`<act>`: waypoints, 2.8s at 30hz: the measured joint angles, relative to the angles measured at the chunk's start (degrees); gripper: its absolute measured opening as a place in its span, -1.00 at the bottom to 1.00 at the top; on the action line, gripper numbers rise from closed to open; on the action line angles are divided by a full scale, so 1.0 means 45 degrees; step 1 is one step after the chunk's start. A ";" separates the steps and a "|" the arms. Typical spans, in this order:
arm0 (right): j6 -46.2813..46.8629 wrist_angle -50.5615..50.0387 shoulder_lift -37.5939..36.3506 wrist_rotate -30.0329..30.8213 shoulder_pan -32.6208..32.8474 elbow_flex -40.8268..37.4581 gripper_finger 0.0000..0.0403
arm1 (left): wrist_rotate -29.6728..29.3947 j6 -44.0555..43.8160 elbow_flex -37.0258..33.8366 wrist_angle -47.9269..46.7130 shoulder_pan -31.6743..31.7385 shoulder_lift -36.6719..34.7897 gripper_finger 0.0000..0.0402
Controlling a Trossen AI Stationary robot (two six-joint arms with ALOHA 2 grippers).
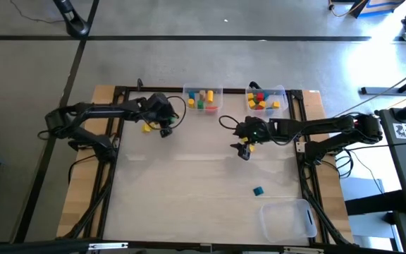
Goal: Sort blocks by size
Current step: Put the green triangle block into the bottom transparent bin
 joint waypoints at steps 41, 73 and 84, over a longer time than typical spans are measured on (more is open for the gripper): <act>-1.1939 1.2876 0.2113 0.0579 0.0000 0.0405 0.33 | 0.1726 -0.8972 0.0381 1.3716 -0.4060 0.0541 -0.58; -1.0039 1.2567 0.2108 -0.1083 -0.0005 0.1161 0.33 | 0.1401 -0.9215 0.0463 1.5260 -0.4593 0.1017 -0.56; -0.6179 1.1690 0.2093 -0.1873 -0.0005 0.1756 0.33 | 0.1396 -0.8324 0.0458 1.5239 -0.4647 0.1017 -0.56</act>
